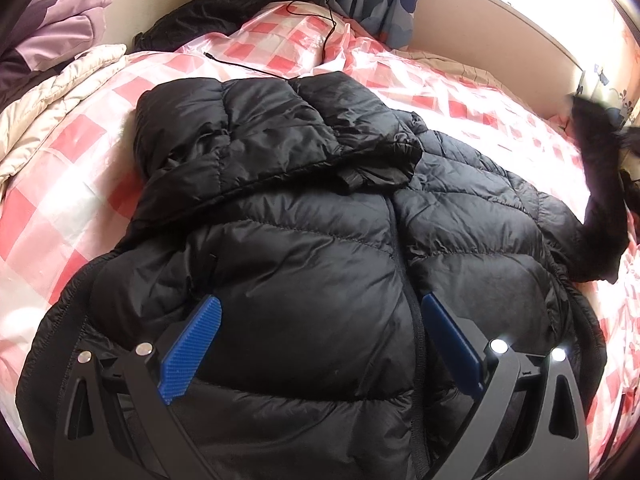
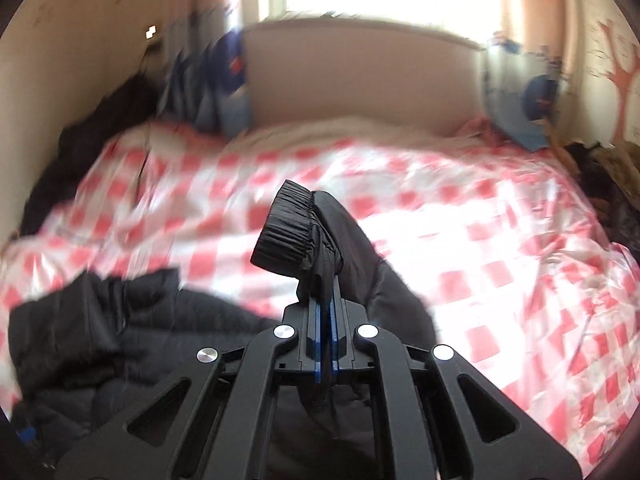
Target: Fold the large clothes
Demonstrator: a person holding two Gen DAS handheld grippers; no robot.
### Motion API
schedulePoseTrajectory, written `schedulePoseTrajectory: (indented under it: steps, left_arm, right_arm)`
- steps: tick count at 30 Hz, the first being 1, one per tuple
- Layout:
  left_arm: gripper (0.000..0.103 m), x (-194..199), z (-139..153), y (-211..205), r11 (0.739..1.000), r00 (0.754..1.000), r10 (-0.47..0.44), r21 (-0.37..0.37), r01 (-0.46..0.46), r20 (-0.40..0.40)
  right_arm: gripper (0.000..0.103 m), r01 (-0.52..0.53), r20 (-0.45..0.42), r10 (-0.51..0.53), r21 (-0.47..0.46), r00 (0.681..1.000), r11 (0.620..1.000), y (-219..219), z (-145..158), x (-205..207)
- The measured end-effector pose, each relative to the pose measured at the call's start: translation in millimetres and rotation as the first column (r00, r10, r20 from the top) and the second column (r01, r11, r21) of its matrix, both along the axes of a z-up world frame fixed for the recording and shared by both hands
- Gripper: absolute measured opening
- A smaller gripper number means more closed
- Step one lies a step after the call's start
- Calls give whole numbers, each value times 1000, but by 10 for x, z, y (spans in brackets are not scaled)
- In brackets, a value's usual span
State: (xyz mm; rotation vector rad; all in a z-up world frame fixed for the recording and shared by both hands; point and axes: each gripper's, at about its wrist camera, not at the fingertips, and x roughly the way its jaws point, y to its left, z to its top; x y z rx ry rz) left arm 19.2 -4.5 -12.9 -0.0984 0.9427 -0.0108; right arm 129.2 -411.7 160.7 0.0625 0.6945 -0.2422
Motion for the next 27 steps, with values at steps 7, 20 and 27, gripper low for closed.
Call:
schedulePoseTrajectory:
  steps: [7, 20, 27]
  left_arm:
    - [96, 15, -37, -114, 1000, 1000, -11, 27, 11, 0]
    - [96, -34, 4, -216, 999, 999, -29, 40, 28, 30]
    - [96, -441, 296, -92, 999, 996, -39, 36, 36, 79]
  right_arm:
    - [4, 293, 86, -302, 100, 949, 951, -1619, 349, -647]
    - [71, 186, -173, -118, 463, 978, 867, -1619, -999, -2389]
    - [75, -306, -291, 528, 560, 798, 770, 450, -1425, -3101]
